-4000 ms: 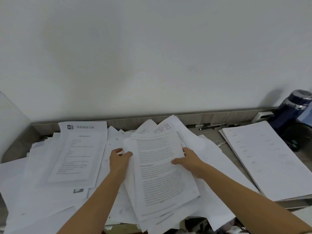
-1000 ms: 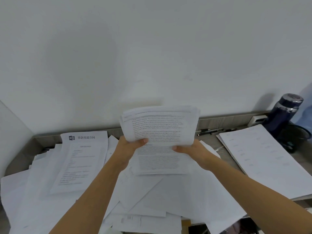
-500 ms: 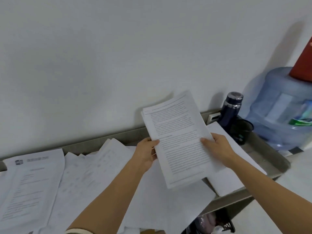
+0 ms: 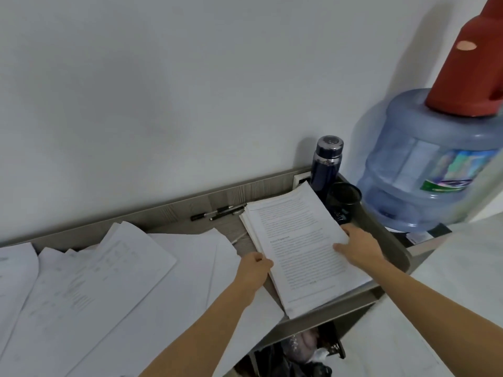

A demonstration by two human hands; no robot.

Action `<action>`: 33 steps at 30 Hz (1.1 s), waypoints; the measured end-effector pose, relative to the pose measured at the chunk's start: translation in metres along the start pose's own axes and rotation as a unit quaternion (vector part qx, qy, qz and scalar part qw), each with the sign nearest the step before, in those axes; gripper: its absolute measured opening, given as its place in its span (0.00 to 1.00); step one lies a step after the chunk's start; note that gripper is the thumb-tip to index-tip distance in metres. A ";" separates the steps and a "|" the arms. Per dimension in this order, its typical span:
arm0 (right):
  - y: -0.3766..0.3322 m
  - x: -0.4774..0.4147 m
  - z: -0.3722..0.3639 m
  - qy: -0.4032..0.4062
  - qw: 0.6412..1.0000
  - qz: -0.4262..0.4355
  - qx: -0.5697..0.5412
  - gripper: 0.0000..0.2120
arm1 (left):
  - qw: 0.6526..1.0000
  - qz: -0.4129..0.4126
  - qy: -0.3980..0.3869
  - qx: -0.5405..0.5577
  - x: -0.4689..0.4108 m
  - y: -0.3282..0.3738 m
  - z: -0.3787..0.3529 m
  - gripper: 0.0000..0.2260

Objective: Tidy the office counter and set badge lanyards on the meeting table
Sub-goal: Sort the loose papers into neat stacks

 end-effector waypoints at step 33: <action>-0.256 0.126 -0.147 -0.202 0.953 0.050 -0.221 0.14 | 0.778 -0.031 0.206 -0.593 0.086 -0.075 0.315 0.31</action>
Point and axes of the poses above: each hand's wrist, its own x-axis away from the middle knuckle, its own z-axis out of the back of the hand, y = z × x, the point moved 4 cm from there along -x, towards the middle knuckle, and after that the axes turned 7 degrees about x, right-handed, at the moved point
